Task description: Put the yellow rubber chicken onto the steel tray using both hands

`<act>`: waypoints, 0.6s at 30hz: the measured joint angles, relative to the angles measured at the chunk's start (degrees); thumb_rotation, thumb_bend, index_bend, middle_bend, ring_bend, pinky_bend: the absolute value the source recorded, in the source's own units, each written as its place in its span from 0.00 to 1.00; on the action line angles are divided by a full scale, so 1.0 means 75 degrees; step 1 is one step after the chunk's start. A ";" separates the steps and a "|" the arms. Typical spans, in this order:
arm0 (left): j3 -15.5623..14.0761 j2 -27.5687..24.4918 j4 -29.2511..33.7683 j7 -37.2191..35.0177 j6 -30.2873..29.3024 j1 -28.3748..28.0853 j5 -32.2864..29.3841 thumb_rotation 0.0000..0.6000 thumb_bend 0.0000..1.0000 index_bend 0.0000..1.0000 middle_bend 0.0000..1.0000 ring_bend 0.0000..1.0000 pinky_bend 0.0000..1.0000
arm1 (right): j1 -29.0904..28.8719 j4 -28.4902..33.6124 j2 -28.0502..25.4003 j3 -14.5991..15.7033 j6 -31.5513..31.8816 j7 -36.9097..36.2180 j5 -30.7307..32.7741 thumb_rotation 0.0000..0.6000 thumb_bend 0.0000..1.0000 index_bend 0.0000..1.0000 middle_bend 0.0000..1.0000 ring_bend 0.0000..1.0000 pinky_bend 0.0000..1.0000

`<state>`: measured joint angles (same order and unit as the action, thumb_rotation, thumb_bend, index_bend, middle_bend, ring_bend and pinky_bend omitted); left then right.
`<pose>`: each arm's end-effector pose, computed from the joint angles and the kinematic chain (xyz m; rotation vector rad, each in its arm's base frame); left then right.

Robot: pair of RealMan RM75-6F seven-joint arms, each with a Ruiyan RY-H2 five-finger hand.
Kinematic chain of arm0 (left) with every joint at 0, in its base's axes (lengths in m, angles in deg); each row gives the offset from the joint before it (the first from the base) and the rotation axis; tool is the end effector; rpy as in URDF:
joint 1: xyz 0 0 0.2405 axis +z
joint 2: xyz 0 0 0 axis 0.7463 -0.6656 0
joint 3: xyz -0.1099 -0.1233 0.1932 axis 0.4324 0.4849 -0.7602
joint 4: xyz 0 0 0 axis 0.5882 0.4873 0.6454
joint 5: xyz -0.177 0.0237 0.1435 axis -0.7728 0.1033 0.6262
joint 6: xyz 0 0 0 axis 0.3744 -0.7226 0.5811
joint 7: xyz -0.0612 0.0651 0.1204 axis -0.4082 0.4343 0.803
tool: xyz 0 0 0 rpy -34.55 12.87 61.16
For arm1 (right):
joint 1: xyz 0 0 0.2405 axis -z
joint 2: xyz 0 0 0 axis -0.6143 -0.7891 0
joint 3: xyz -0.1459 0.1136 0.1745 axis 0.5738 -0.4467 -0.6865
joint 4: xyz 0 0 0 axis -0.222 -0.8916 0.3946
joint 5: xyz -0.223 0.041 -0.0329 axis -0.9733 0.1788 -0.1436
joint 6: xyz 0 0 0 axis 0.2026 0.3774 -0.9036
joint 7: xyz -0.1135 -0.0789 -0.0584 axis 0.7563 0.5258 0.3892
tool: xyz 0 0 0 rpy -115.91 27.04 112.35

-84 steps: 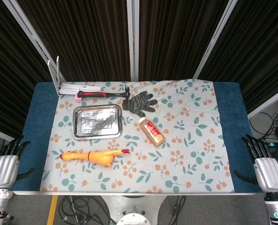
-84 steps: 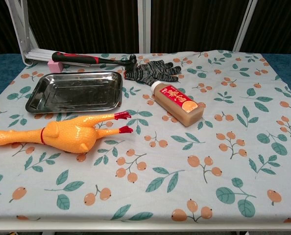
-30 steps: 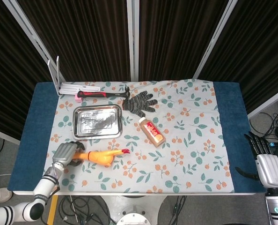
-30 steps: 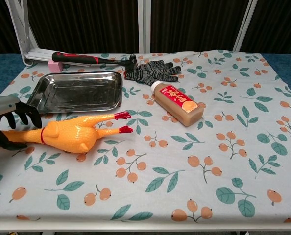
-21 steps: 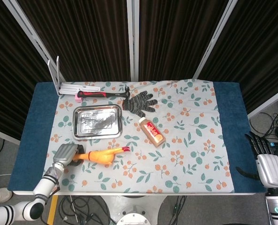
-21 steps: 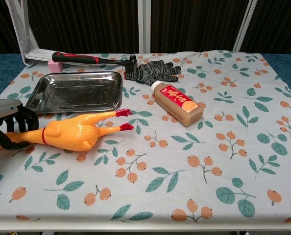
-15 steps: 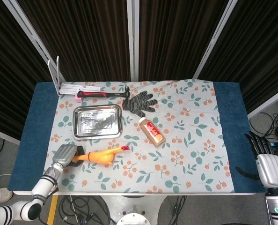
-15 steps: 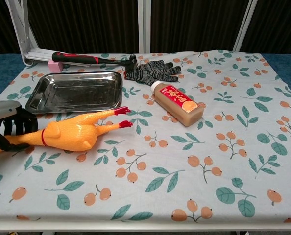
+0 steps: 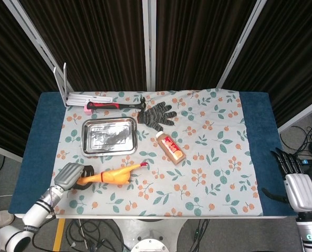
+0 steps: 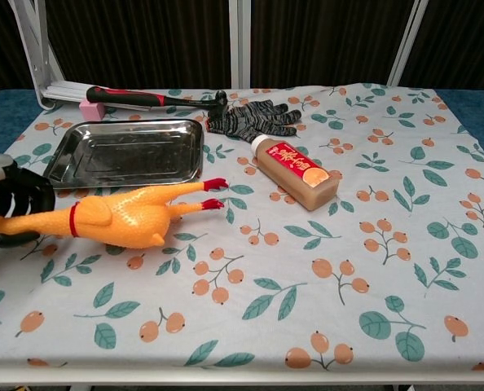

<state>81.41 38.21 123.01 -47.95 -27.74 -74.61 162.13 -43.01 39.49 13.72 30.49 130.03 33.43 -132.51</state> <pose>-0.2688 0.2626 -0.0033 -1.8481 -1.2985 -0.9232 -0.2969 -0.1864 0.1467 1.4171 -0.9986 1.0385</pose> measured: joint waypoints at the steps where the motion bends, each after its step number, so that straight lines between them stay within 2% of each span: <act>1: -0.0014 -0.0100 0.0073 -0.0059 -0.0100 -0.0001 0.0107 1.00 0.58 0.75 0.72 0.61 0.64 | -0.0040 0.0053 -0.0026 0.0007 -0.0021 0.0013 -0.0092 1.00 0.04 0.00 0.00 0.00 0.00; 5: 0.0041 -0.0359 0.0496 -0.0290 -0.0277 -0.0112 0.0358 1.00 0.58 0.75 0.72 0.62 0.64 | -0.0341 0.0406 -0.0159 0.0012 -0.0189 0.0151 -0.0633 1.00 0.04 0.00 0.03 0.00 0.00; 11: 0.0451 -0.0511 0.1078 -0.0261 -0.0066 -0.0597 0.0328 1.00 0.58 0.75 0.72 0.62 0.65 | -0.1194 0.1371 -0.0250 -0.0196 -0.0849 0.0758 -0.1329 1.00 0.04 0.00 0.08 0.00 0.00; 14: 0.0675 -0.0555 0.1369 -0.0010 0.0148 -0.0799 0.0051 1.00 0.58 0.75 0.72 0.62 0.65 | -0.1592 0.1821 -0.0179 -0.0400 -0.1352 0.1341 -0.1312 1.00 0.03 0.00 0.10 0.00 0.00; 18: 0.0986 -0.0645 0.1802 0.0306 0.0441 -0.1053 -0.0462 1.00 0.58 0.75 0.73 0.63 0.65 | -0.2209 0.2377 0.0053 -0.0751 -0.2275 0.2422 -0.0722 1.00 0.03 0.00 0.10 0.00 0.01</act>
<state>88.81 33.38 136.52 -45.66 -24.43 -82.50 158.66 -59.58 57.32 14.12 24.85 112.97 51.59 -137.92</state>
